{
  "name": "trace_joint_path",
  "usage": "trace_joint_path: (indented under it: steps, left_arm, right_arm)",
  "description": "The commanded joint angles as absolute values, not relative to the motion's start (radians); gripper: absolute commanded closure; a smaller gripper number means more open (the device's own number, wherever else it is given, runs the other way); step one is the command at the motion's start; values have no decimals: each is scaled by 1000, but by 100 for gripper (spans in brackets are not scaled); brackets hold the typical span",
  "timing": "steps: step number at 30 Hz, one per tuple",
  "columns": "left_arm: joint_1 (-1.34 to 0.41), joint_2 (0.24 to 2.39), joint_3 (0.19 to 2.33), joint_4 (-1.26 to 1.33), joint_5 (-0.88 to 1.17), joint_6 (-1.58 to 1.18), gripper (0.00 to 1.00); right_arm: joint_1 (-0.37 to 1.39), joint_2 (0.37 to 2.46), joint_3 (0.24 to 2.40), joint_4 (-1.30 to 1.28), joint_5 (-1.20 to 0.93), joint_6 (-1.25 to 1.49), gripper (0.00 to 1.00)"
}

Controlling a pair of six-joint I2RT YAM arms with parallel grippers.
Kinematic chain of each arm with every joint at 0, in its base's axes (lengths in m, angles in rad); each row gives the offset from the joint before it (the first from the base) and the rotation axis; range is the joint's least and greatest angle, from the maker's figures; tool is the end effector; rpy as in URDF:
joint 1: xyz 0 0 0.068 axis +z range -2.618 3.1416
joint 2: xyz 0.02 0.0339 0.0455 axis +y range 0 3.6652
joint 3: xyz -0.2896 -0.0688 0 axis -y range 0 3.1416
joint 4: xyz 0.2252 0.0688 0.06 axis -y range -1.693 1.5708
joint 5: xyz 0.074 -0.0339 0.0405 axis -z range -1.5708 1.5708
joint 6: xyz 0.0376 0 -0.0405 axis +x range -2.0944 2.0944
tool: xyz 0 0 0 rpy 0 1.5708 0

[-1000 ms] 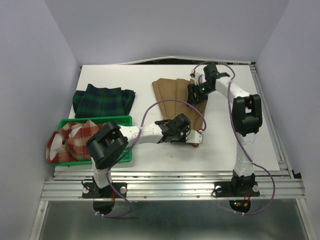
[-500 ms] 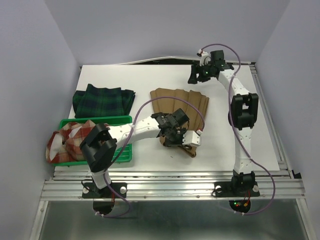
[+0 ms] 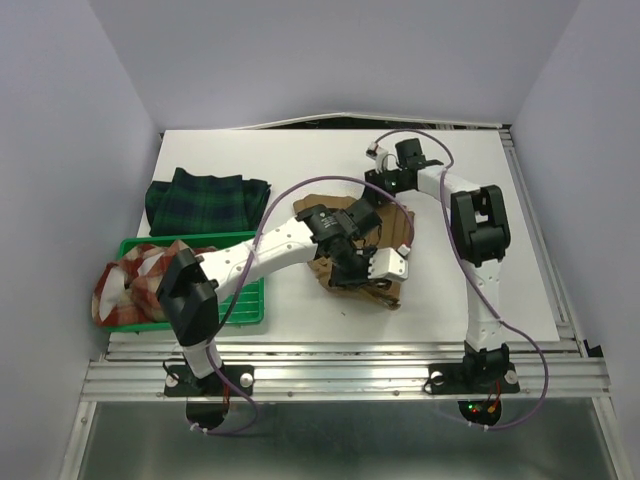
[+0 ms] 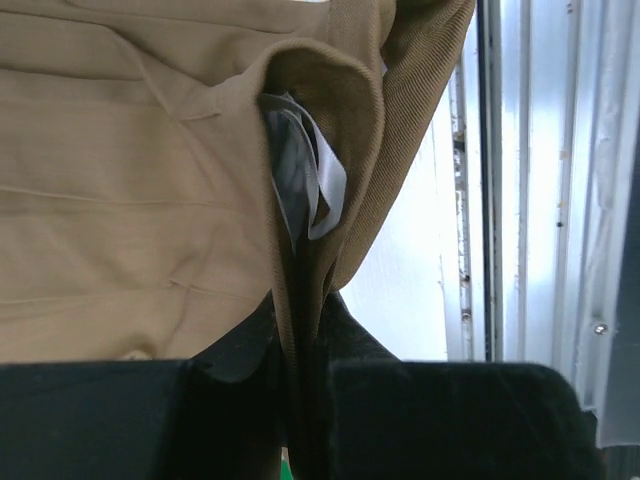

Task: Fold and stack the skirts
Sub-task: Fold the skirt

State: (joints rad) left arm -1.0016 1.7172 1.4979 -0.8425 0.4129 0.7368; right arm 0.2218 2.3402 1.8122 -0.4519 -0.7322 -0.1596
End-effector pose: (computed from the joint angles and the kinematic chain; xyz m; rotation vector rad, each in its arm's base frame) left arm 0.1748 -0.3012 0.3149 2.0953 1.5835 -0.6345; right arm 0.4852 0.1352 0.1752 -0.7354 2.3209 0.9496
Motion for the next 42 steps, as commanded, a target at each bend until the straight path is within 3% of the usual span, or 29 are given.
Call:
trace_joint_path:
  steps: [1,2,12,38,42]
  left_arm:
    - [-962,1683,1621,-929,486,724,100]
    - [-941,1703,1664,-949,497,727,100]
    - [-816,1861,1902,-1011,503,761,100]
    - [-764,2071,1815,-654,292,825,92]
    - [-759,2085,1786,-597,265,831,84]
  right_arm:
    - [256,2286,1680,-489,-788,-199,68]
    - [256,2264,1640,-489,-804,-204,74]
    - [288,2187,1505,-494,-868,-232,77]
    - [288,2240,1612,-607,-950,-264,75]
    - [288,2256,1634,-626,-950,-276,73]
